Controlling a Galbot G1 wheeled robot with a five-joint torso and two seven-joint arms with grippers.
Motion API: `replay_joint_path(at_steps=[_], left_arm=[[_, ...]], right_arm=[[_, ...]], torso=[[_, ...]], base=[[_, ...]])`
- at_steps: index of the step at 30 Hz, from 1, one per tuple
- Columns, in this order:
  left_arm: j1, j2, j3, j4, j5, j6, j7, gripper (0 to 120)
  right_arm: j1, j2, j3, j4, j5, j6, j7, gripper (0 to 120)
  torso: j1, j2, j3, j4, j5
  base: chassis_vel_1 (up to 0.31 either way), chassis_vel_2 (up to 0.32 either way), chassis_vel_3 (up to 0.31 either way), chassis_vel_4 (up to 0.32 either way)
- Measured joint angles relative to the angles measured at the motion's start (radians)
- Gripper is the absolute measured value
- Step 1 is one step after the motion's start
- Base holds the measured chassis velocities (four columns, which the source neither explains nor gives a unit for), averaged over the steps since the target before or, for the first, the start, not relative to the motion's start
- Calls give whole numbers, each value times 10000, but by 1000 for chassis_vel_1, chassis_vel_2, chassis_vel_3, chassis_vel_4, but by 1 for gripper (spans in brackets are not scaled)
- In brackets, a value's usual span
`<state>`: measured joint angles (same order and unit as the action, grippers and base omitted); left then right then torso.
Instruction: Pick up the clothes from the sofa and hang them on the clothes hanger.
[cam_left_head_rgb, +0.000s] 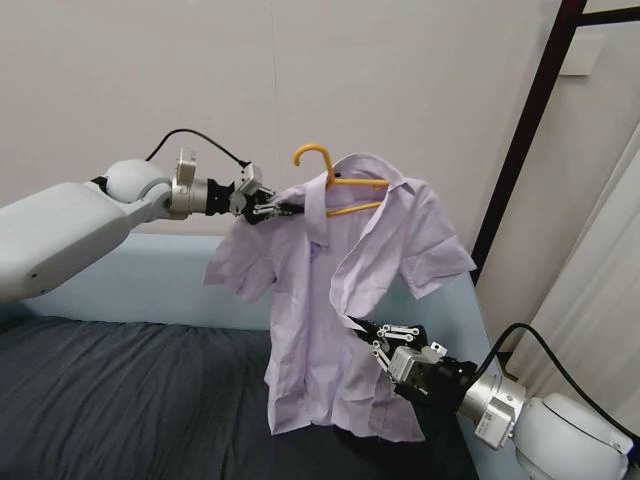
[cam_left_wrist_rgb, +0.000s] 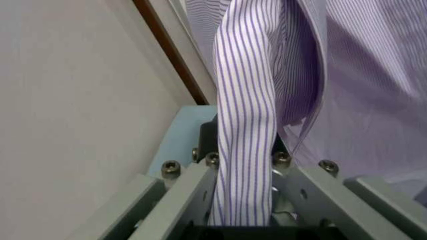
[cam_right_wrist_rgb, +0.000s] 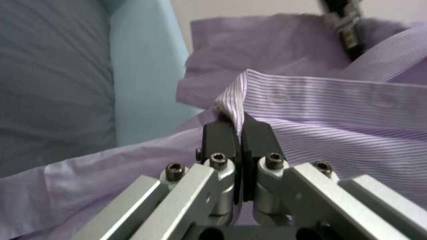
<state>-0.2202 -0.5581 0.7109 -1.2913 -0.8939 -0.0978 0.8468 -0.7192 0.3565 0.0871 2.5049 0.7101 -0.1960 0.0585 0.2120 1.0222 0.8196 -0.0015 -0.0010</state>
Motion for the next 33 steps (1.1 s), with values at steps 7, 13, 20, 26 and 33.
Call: replay_joint_path(at_steps=[7,13,20,26,33], left_arm=[[-1574,-641,1310,514,-627,-16,206,1],[-2375,-1061,1972,638,-1177,-8,455,1],[-3340,-1656,2538,635,-1854,116,745,1],[-4112,-1915,3089,453,-2333,307,749,1],[-4414,-2073,3418,334,-2357,432,361,1]], right_arm=[[-1614,730,-622,-685,-2675,512,-520,19],[-1783,952,-1047,-1443,-4144,1025,-739,41],[-1573,1088,-1254,-2355,-6542,2108,-1101,68],[-1723,1219,-1333,-2971,-7798,2393,-1332,90],[-2805,1823,-916,-2951,-6368,1069,-893,100]], torso=[[-1,0,0,1,6],[0,0,1,1,3],[0,0,1,1,3],[0,0,0,1,5],[0,0,1,3,5]], base=[[0,0,0,0],[0,0,0,0],[0,0,0,0],[0,0,0,0],[0,0,0,0]])
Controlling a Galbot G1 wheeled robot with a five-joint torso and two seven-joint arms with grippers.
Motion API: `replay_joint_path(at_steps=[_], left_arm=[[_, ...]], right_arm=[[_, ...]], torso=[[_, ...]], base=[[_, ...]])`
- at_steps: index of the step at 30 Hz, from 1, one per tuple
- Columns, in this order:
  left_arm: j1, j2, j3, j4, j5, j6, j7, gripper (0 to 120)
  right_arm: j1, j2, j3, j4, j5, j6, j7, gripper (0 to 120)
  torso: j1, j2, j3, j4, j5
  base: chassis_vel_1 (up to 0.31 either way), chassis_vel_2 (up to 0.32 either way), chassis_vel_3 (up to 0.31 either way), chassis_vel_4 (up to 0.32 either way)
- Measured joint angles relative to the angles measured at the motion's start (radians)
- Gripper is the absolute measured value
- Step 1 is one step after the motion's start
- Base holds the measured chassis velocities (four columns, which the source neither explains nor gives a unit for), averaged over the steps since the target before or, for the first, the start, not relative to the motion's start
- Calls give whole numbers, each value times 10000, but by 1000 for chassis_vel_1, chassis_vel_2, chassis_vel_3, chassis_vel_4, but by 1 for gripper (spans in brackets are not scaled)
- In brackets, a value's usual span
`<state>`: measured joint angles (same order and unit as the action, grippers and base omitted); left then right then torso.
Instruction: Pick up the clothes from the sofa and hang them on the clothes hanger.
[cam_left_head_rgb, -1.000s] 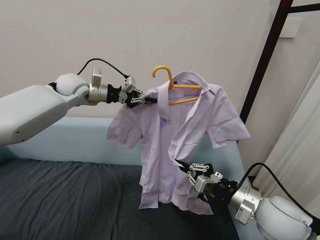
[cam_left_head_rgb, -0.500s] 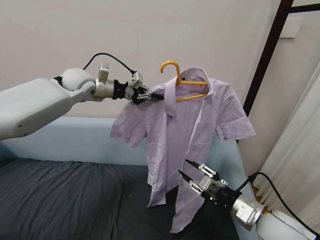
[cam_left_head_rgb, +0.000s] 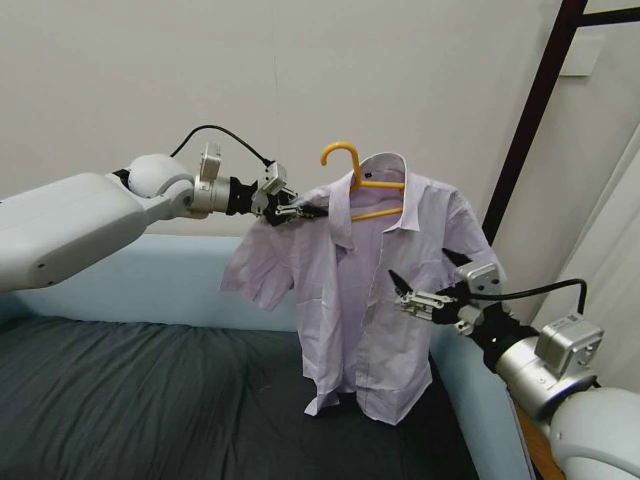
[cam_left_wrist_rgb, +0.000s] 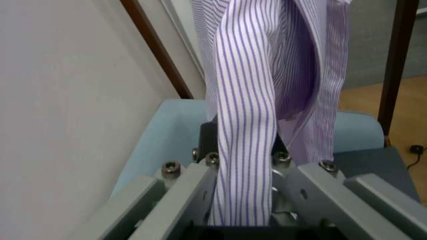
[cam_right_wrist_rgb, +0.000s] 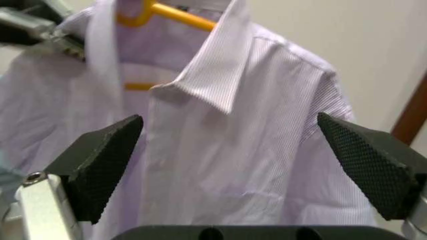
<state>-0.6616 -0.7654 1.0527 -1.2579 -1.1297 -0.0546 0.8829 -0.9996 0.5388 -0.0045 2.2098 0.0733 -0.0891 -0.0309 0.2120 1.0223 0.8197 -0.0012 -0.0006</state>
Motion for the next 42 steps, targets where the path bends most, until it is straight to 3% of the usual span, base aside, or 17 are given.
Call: replay_joint_path(at_steps=[9,14,18,21,27,29,34,42], left_arm=[[-263,-155,303,-92,-552,27,-156,1],[-237,-105,443,-171,-609,14,-153,1],[-189,-69,468,-206,-602,6,-153,1],[-30,41,494,-331,-489,-10,-160,1],[239,31,496,-529,-267,-17,-375,1],[270,0,493,-569,-259,-13,-412,1],[380,-325,492,-715,-223,65,-635,1],[356,-633,756,-924,-234,141,-894,1]], right_arm=[[-873,-179,1217,1178,1724,-494,867,100],[-154,-249,1639,2289,4505,-1882,2520,98],[109,-169,1814,2598,5793,-2402,3307,90],[654,132,2213,2927,8022,-3341,4972,69],[1161,163,2603,2847,8639,-3805,6305,49],[1264,155,2607,2758,8750,-3806,6401,46],[2106,119,2405,2480,9364,-3581,6521,22],[3192,-42,2071,2189,10420,-3873,6767,0]], torso=[[-1,1,-2,-5,-1],[0,0,-2,1,-4],[-1,1,-2,2,-4],[-1,0,-1,1,-4],[-1,1,-1,-2,-4],[-1,1,-1,-2,-3],[0,1,0,-2,-1],[0,0,0,0,-2]], base=[[0,0,0,0],[0,0,0,0],[0,0,0,0],[0,0,0,0],[0,0,0,0],[0,0,0,0],[0,0,0,0],[0,0,0,0]])
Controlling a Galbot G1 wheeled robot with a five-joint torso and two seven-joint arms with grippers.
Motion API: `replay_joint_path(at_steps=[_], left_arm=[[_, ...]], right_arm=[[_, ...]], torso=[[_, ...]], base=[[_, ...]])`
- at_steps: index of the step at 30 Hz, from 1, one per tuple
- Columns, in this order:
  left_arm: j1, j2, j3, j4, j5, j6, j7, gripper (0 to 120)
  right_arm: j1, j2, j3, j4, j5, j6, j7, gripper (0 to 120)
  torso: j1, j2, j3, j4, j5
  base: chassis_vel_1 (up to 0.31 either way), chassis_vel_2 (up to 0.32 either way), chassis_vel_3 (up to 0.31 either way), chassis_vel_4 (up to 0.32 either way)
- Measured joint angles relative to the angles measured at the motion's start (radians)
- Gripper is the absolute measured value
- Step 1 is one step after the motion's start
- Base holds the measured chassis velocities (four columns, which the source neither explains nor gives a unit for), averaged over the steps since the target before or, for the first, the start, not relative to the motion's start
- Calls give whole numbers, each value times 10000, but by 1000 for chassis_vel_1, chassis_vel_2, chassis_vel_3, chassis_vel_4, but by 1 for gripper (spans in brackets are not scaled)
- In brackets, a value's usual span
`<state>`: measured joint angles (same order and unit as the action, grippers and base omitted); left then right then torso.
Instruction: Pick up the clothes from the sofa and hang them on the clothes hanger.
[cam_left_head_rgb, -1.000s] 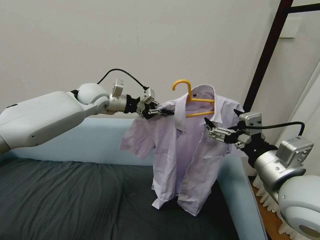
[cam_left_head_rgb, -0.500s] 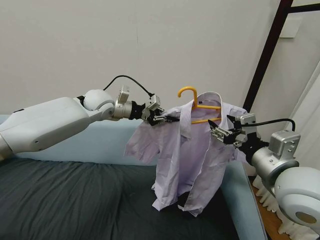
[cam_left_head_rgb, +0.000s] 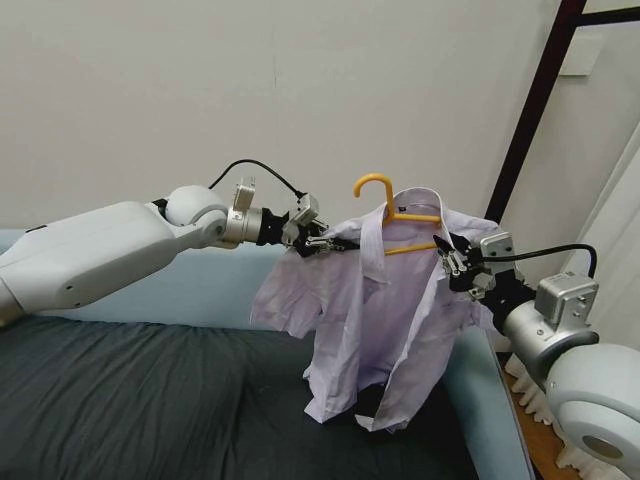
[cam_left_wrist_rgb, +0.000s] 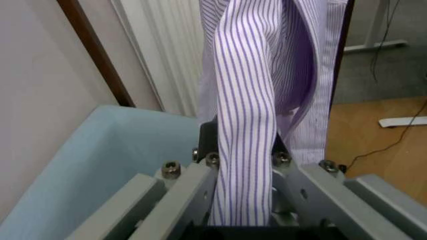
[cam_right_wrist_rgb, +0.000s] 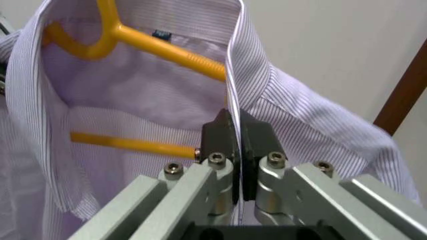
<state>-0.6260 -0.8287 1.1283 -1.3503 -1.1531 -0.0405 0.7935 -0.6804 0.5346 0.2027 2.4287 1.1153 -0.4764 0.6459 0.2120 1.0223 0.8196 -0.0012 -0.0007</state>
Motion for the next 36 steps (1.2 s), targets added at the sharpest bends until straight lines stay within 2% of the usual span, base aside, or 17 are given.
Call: replay_joint_path(at_steps=[8,22,32,35,36], left_arm=[[275,133,-175,-296,-59,36,-114,1],[545,352,-283,-571,-314,191,92,1],[227,242,73,-165,-1256,538,1097,1],[108,200,199,-59,-1274,575,1331,1],[38,172,268,3,-1298,617,1481,1]], right_arm=[[-42,21,-242,-286,366,-485,190,0],[-354,-103,-307,-305,-744,-294,17,0],[-554,-221,-328,-162,-1650,-193,-238,0],[-559,-257,-327,-127,-1888,-109,-373,7],[-588,-291,-328,-67,-2101,-50,-501,13]], torso=[[0,0,0,-1,0],[0,0,0,0,-1],[-1,0,-1,0,-1],[0,0,0,0,-1],[0,0,0,0,-1]], base=[[0,0,0,0],[0,0,0,0],[0,0,0,0],[0,0,0,0],[0,0,0,0]])
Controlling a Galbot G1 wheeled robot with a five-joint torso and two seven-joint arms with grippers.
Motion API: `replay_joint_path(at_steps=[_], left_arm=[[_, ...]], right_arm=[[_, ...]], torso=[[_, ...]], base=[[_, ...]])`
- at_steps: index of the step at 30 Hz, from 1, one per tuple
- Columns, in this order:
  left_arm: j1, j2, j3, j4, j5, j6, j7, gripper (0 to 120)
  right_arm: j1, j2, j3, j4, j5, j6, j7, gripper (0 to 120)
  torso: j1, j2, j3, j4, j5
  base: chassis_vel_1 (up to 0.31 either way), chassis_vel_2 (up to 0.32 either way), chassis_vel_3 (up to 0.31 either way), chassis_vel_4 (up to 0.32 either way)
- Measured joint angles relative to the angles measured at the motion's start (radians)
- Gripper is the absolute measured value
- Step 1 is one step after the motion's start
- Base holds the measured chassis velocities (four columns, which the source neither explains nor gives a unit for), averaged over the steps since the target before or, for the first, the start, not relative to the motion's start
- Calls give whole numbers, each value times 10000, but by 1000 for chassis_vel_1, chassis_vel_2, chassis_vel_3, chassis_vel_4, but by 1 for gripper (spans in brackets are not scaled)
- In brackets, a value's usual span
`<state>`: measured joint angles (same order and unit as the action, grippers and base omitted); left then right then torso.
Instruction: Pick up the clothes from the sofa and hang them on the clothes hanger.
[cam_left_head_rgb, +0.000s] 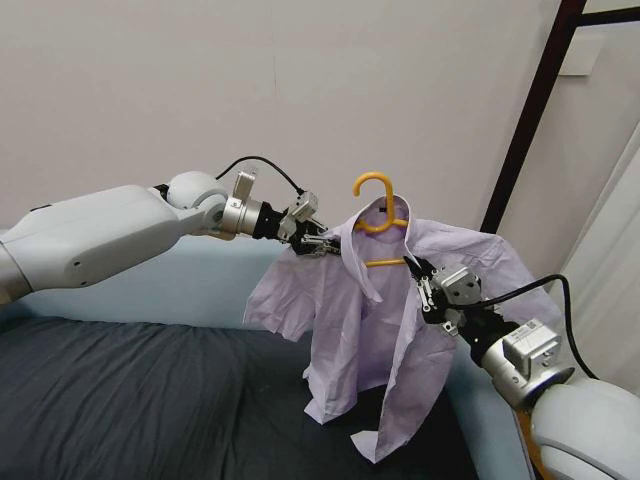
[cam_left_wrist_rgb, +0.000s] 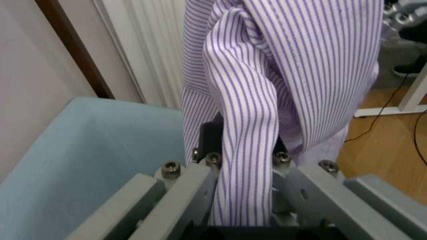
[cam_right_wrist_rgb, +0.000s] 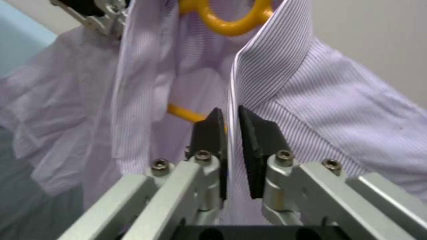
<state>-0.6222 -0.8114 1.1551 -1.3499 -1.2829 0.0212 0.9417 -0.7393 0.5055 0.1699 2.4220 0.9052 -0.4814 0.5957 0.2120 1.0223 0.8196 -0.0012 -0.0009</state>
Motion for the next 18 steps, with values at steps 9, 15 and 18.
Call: replay_joint_path(at_steps=[9,15,18], left_arm=[[-425,-306,497,526,-113,147,606,1],[-519,-393,534,561,-240,191,625,1],[-517,-409,537,531,-309,196,587,1]], right_arm=[[-450,-293,-372,650,-1701,281,-845,43],[-413,-406,-638,586,-1982,335,-1087,63],[-366,-389,-851,544,-2060,335,-1194,76]], torso=[[0,0,0,-1,0],[0,0,0,-2,1],[0,0,-1,-2,0]], base=[[0,0,0,0],[0,0,0,0],[0,0,0,0]])
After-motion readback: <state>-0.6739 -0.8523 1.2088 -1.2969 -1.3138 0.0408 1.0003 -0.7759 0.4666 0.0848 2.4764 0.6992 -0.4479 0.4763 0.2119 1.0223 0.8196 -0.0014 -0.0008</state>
